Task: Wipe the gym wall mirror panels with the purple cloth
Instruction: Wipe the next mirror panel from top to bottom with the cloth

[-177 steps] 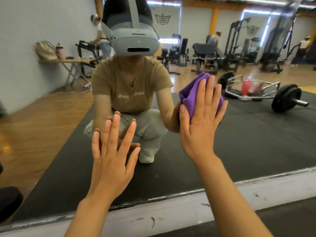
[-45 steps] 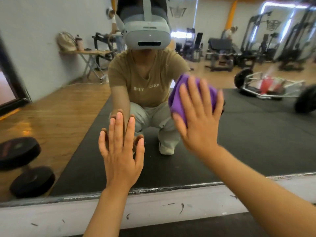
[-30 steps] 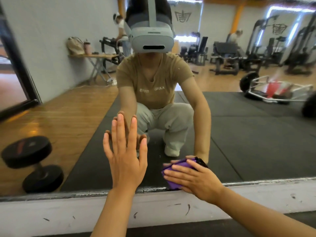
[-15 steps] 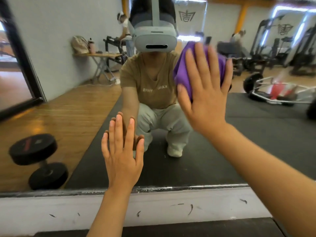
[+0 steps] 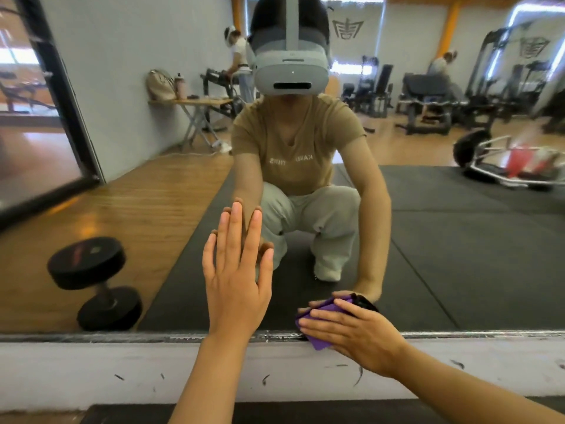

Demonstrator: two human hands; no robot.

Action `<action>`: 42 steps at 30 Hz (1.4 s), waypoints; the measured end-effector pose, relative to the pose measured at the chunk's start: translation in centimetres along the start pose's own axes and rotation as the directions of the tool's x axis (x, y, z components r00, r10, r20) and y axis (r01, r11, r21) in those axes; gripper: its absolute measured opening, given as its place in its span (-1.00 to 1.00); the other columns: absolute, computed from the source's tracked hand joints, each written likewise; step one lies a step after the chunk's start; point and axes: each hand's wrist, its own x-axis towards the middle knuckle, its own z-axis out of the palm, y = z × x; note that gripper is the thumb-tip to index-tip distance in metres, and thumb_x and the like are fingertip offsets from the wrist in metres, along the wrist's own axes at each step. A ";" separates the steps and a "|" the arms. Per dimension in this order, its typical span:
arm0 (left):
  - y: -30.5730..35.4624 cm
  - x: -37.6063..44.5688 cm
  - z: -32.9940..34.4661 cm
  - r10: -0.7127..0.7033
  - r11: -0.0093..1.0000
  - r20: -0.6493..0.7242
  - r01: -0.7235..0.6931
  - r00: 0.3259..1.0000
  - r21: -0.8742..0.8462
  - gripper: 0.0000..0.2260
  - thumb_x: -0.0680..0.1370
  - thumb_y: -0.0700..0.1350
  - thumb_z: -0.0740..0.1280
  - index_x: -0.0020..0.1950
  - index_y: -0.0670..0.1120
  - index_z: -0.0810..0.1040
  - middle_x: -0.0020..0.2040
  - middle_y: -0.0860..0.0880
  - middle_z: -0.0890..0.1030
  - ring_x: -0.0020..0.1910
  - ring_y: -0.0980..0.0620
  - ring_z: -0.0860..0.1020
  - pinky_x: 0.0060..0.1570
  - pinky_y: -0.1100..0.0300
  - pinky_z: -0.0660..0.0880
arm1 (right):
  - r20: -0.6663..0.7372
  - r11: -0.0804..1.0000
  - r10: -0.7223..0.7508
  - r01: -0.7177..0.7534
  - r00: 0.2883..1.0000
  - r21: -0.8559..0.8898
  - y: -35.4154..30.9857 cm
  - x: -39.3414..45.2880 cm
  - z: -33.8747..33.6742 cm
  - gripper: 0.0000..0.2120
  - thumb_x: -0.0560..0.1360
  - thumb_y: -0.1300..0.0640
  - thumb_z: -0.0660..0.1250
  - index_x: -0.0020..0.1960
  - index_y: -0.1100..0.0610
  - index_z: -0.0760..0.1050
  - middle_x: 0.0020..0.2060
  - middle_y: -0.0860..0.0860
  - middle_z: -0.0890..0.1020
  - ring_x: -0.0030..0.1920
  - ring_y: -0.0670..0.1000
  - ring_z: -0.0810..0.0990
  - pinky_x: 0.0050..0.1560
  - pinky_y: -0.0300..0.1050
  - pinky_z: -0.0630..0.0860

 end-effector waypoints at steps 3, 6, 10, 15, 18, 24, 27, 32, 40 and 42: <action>0.0 -0.1 0.1 -0.002 1.000 -0.006 0.002 1.000 -0.001 -0.44 0.66 0.00 0.16 0.64 -0.04 0.09 0.66 0.04 -0.11 0.64 0.00 -0.04 0.58 0.07 -0.14 | -0.100 0.996 0.081 -0.077 0.992 0.035 3.5 2.2 -2.2 -0.31 0.62 -0.10 0.00 0.66 0.04 -0.20 0.63 -0.08 -0.04 0.63 -0.02 -0.15 0.60 0.05 -0.30; 0.1 0.0 0.1 -0.007 1.000 -0.008 0.006 1.000 -0.011 -0.43 0.66 0.00 0.16 0.64 -0.04 0.06 0.66 0.06 -0.13 0.64 0.01 -0.05 0.58 0.08 -0.16 | -0.303 0.953 0.302 -0.291 0.904 0.082 9.4 6.0 -6.9 -0.42 0.72 -0.12 -0.02 0.66 0.01 -0.08 0.63 -0.03 0.03 0.63 0.01 -0.07 0.60 0.09 -0.20; 0.0 0.0 0.1 0.002 1.000 -0.008 -0.002 1.000 0.021 -0.44 0.67 0.02 0.15 0.64 -0.04 0.07 0.66 0.07 -0.15 0.64 0.02 -0.05 0.57 0.08 -0.14 | -0.429 0.764 0.632 -0.612 0.645 0.206 16.6 9.6 -12.5 -0.44 0.73 -0.13 0.03 0.64 0.12 0.10 0.61 0.08 0.17 0.60 0.15 0.12 0.56 0.20 -0.10; -0.1 -0.1 0.4 0.011 1.000 -0.013 -0.010 1.000 0.024 -0.43 0.66 0.02 0.14 0.64 -0.04 0.05 0.66 0.06 -0.15 0.64 0.01 -0.07 0.57 0.06 -0.16 | -0.424 0.692 0.712 -0.662 0.559 0.289 13.8 10.0 -11.3 -0.44 0.72 -0.12 0.00 0.62 0.15 0.12 0.59 0.08 0.14 0.60 0.16 0.07 0.57 0.16 -0.21; 0.0 -0.1 0.7 -0.004 1.000 -0.011 0.004 1.000 0.000 -0.44 0.66 0.02 0.13 0.63 -0.06 0.07 0.66 0.09 -0.17 0.64 0.03 -0.10 0.57 0.06 -0.17 | -0.336 0.800 0.600 -0.541 0.726 0.259 7.9 8.0 -7.3 -0.43 0.71 -0.12 0.01 0.64 0.07 0.04 0.62 0.03 0.05 0.63 0.09 -0.05 0.59 0.16 -0.24; 0.2 -0.1 0.9 -0.026 1.000 -0.023 0.026 0.999 -0.006 -0.45 0.66 0.02 0.12 0.63 -0.04 0.06 0.66 0.09 -0.17 0.64 0.01 -0.09 0.57 0.04 -0.17 | -0.058 0.958 0.260 -0.250 0.964 0.141 -2.0 1.4 0.3 -0.47 0.72 -0.10 -0.22 0.65 0.02 -0.09 0.65 -0.05 -0.14 0.64 0.00 -0.14 0.60 0.09 -0.29; 0.5 -0.1 1.0 -0.046 0.999 -0.025 0.046 0.999 0.002 -0.44 0.66 0.01 0.13 0.64 -0.03 0.04 0.66 0.08 -0.16 0.64 0.00 -0.08 0.57 0.04 -0.18 | -0.003 0.956 0.219 -0.214 0.976 0.202 -1.7 0.8 0.6 -0.48 0.72 -0.10 -0.24 0.64 0.03 -0.08 0.64 -0.07 -0.11 0.63 -0.01 -0.14 0.60 0.07 -0.30; 1.8 0.0 1.1 -0.129 0.992 -0.046 0.128 0.991 -0.017 -0.46 0.67 -0.03 0.12 0.64 -0.05 0.07 0.65 0.01 -0.08 0.64 -0.01 -0.07 0.58 0.03 -0.18 | -0.206 0.964 0.250 -0.223 0.946 0.146 2.8 2.2 -1.9 -0.45 0.72 -0.08 -0.12 0.66 0.07 -0.07 0.65 -0.03 -0.07 0.63 -0.03 -0.10 0.60 0.04 -0.25; -0.7 0.1 -2.0 0.005 0.994 0.140 -0.020 0.990 0.108 -0.44 0.66 0.00 0.13 0.65 0.00 0.06 0.66 0.05 -0.11 0.64 0.04 -0.08 0.57 -0.02 -0.16 | -0.338 0.747 0.665 -0.589 0.666 0.309 10.1 5.5 -8.0 -0.42 0.70 -0.09 0.07 0.64 0.15 0.09 0.62 0.06 0.05 0.64 0.08 -0.05 0.59 0.17 -0.16; -1.2 0.2 -2.6 0.012 0.991 0.166 -0.034 0.986 0.126 -0.43 0.66 0.01 0.12 0.66 0.01 0.06 0.66 0.06 -0.11 0.64 0.05 -0.09 0.56 -0.02 -0.18 | -0.300 0.770 0.636 -0.564 0.711 0.298 7.0 5.4 -6.3 -0.41 0.69 -0.08 0.06 0.64 0.14 0.05 0.64 0.06 0.01 0.64 0.08 -0.07 0.60 0.17 -0.18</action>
